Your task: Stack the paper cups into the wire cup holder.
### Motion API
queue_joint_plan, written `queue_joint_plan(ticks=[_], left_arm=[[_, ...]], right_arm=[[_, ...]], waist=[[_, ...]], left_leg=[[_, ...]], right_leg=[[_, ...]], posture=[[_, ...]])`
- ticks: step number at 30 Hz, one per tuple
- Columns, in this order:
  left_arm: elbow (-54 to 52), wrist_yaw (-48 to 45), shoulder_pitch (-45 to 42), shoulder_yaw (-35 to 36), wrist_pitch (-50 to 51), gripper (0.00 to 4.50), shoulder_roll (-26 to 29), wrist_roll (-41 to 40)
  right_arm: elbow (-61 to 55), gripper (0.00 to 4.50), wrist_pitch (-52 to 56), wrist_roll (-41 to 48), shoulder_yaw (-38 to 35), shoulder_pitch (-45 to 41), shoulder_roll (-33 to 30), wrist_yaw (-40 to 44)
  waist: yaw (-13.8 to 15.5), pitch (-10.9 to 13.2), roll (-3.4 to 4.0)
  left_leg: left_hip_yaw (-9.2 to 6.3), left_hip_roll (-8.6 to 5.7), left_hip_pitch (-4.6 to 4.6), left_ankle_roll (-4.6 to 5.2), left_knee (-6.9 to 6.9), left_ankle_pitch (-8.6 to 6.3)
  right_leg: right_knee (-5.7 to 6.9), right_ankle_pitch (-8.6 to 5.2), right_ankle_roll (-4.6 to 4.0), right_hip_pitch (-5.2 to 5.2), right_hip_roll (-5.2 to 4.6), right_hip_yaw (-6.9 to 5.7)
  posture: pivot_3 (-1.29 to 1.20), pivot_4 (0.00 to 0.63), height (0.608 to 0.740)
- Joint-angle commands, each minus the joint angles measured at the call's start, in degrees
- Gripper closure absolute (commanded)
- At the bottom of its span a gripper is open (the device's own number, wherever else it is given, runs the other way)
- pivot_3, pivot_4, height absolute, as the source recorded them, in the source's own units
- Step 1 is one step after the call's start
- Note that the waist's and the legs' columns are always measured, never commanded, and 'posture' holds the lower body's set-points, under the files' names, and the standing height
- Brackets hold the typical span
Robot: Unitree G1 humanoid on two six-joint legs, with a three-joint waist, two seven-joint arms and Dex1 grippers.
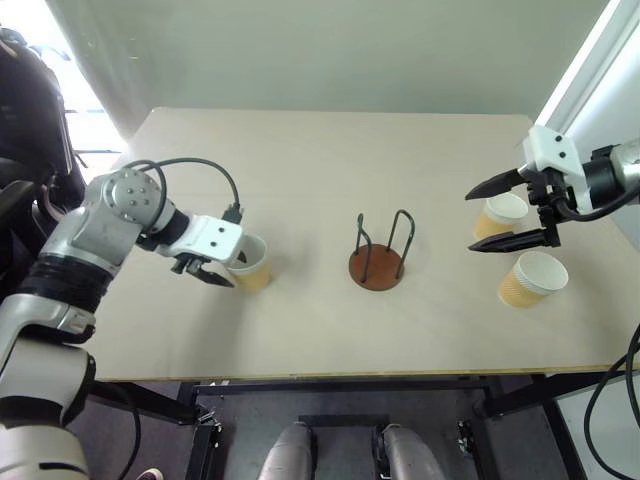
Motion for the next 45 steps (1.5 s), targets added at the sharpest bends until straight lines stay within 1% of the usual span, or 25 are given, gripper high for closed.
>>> queue_joint_plan(ticks=[1, 5, 7, 12, 15, 18, 21, 24, 31, 34, 38, 45], left_arm=[[2.0, -1.9, -2.7, -0.6, -2.8, 3.05, -0.3, 0.4], [2.8, -1.9, -4.3, -3.1, -2.4, 4.45, 0.2, -1.1], [3.0, -1.9, -4.9, -4.2, -2.3, 4.45, 0.5, -1.7], [1.8, -1.9, -6.9, -9.6, 0.4, 4.45, 3.0, -6.8], [1.7, -1.9, -8.5, -11.2, 2.2, 4.45, 3.2, -9.6], [2.8, -1.9, -12.2, -11.0, 5.9, 4.45, 1.4, -12.9], [6.9, -1.9, -15.8, -10.5, 4.6, 4.45, -0.4, -11.5], [13.4, -1.9, -20.4, -9.1, 2.9, 4.45, -3.5, -9.3], [22.9, -1.9, -29.3, -7.0, 0.9, 4.45, -10.1, -8.0], [25.0, -1.9, -31.3, -6.3, 0.8, 4.45, -12.3, -8.3], [26.6, -1.9, -32.5, -6.0, 0.8, 4.45, -14.0, -8.8], [24.2, -1.9, -32.7, -5.9, 4.3, 4.45, -16.1, -13.4]], right_arm=[[-1.1, 0.00, -0.2, 0.0, -1.2, -0.6, -1.2, -0.2], [-1.1, 0.00, -0.3, -0.1, -1.1, -0.6, -1.2, -0.2], [-1.0, 0.00, -0.3, -0.1, -1.1, -0.6, -1.2, -0.1], [-0.7, 0.00, 0.7, 0.4, -1.2, -0.6, -1.3, 0.4], [0.0, 0.00, 0.6, 0.3, -1.2, -0.5, -1.5, 0.6], [2.4, 0.00, -0.3, -0.4, -1.0, -1.0, -1.8, 1.0], [4.8, 0.00, -1.2, -1.2, -0.7, -1.8, -1.7, 1.0], [6.7, 0.00, -2.1, -2.0, -0.7, -2.1, -2.0, 1.3], [8.4, 0.00, -3.4, -3.2, -0.7, -1.9, -2.3, 2.0], [8.1, 0.00, -3.3, -3.2, -0.7, -1.6, -2.7, 2.1], [7.4, 0.00, -3.0, -3.1, -0.7, -1.2, -3.1, 2.1], [5.7, 0.00, -2.4, -2.4, -1.0, 0.2, -3.8, 2.1]], waist=[[0.0, 0.0, 0.00], [0.0, 0.0, 0.00], [0.0, 0.0, 0.00], [0.0, 0.0, 0.00], [0.0, 0.0, 0.00], [0.4, 0.0, 0.00], [0.6, 0.0, 0.00], [0.4, 0.0, 0.00], [0.4, 0.0, 0.00], [0.4, 0.0, 0.00], [0.5, 0.0, 0.01], [0.5, 0.0, 0.01]], left_leg=[[0.00, 0.00, 0.00, 0.00, 0.00, 0.00], [0.00, 0.00, -0.02, 0.00, 0.00, 0.00], [0.00, 0.00, -0.02, 0.00, 0.00, 0.00], [0.00, 0.00, -0.02, 0.00, 0.00, 0.00], [0.00, 0.00, -0.02, 0.00, -0.01, 0.00], [-0.01, -0.01, -0.06, 0.00, 0.02, 0.00], [-0.01, -0.01, -0.13, 0.03, 0.11, 0.02], [0.00, -0.02, -0.13, 0.04, 0.09, 0.01], [0.02, 0.00, -0.21, 0.11, 0.02, -0.07], [0.04, -0.01, -0.25, 0.17, 0.05, -0.15], [0.10, -0.03, -0.28, 0.22, 0.09, -0.24], [0.17, 0.02, -0.33, 0.29, 0.15, -0.30]], right_leg=[[0.00, 0.00, 0.00, 0.00, 0.00, 0.00], [-0.02, 0.00, 0.00, 0.00, 0.00, 0.00], [-0.02, 0.00, 0.00, 0.00, 0.00, 0.00], [-0.01, 0.00, 0.01, -0.01, 0.00, -0.01], [-0.02, 0.00, 0.01, -0.01, 0.00, -0.01], [-0.03, 0.00, 0.01, 0.00, 0.00, -0.02], [-0.06, 0.00, 0.00, 0.02, -0.01, -0.02], [-0.10, 0.01, 0.00, 0.01, -0.02, 0.00], [-0.22, -0.04, 0.23, -0.01, -0.02, -0.03], [-0.25, -0.12, 0.38, 0.00, -0.05, -0.02], [-0.26, -0.14, 0.48, 0.00, -0.07, -0.03], [-0.28, -0.09, 0.66, 0.00, -0.12, 0.00]], posture=[[0.00, 0.150, 0.740], [0.00, 0.150, 0.740], [0.00, 0.150, 0.740], [0.00, 0.150, 0.740], [0.00, 0.150, 0.740], [0.00, 0.150, 0.740], [0.00, 0.150, 0.740], [0.00, 0.150, 0.740], [0.00, 0.150, 0.740], [0.00, 0.150, 0.740], [0.00, 0.150, 0.740], [0.00, 0.150, 0.740]])
